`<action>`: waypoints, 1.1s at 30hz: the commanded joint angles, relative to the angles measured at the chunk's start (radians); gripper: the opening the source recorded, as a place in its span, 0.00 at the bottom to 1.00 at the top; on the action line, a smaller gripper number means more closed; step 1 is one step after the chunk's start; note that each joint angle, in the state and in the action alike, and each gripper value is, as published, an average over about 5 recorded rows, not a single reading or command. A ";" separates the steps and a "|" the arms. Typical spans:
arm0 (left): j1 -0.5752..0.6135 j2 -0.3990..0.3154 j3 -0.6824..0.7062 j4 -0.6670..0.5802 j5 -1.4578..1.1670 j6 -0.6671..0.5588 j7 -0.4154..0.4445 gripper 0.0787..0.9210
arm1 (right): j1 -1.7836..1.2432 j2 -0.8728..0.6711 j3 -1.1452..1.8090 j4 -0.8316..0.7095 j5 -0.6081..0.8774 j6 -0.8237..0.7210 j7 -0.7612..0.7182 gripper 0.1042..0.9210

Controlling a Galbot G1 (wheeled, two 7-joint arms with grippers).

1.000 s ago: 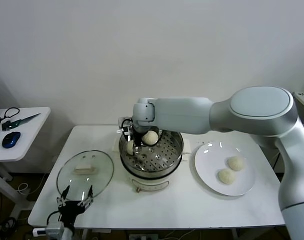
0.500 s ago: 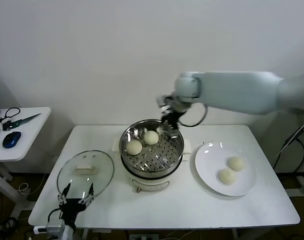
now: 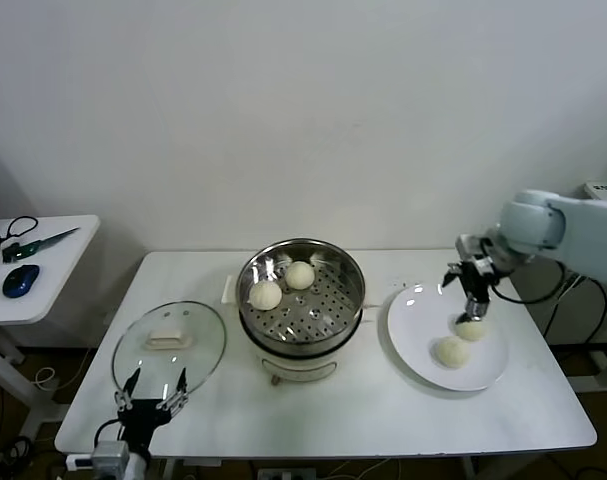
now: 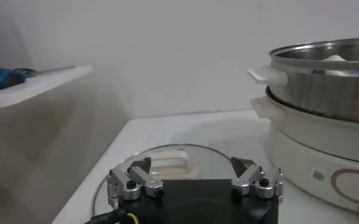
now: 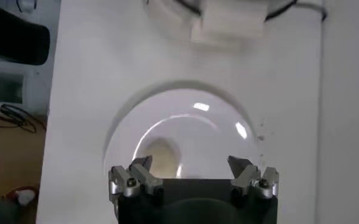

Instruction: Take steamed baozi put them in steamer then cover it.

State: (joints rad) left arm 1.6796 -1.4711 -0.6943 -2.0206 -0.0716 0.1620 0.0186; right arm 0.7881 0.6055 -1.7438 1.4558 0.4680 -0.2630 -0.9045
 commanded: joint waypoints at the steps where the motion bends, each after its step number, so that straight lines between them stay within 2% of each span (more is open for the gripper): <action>1: 0.001 0.001 0.000 0.001 0.001 -0.001 0.000 0.88 | -0.454 -0.135 0.322 -0.084 -0.193 -0.030 0.063 0.88; 25: 0.013 -0.005 -0.002 0.010 0.009 -0.012 -0.007 0.88 | -0.580 0.034 0.412 -0.206 -0.177 -0.065 0.116 0.87; 29: 0.013 -0.005 -0.002 0.012 0.011 -0.012 -0.007 0.88 | -0.571 0.042 0.403 -0.209 -0.184 -0.067 0.110 0.83; 33: 0.013 -0.007 -0.002 0.011 0.011 -0.011 -0.007 0.88 | -0.534 0.049 0.381 -0.206 -0.184 -0.065 0.100 0.75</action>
State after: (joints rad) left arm 1.6911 -1.4785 -0.6973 -2.0110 -0.0609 0.1516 0.0120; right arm 0.2493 0.6319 -1.3647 1.2670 0.2918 -0.3260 -0.8001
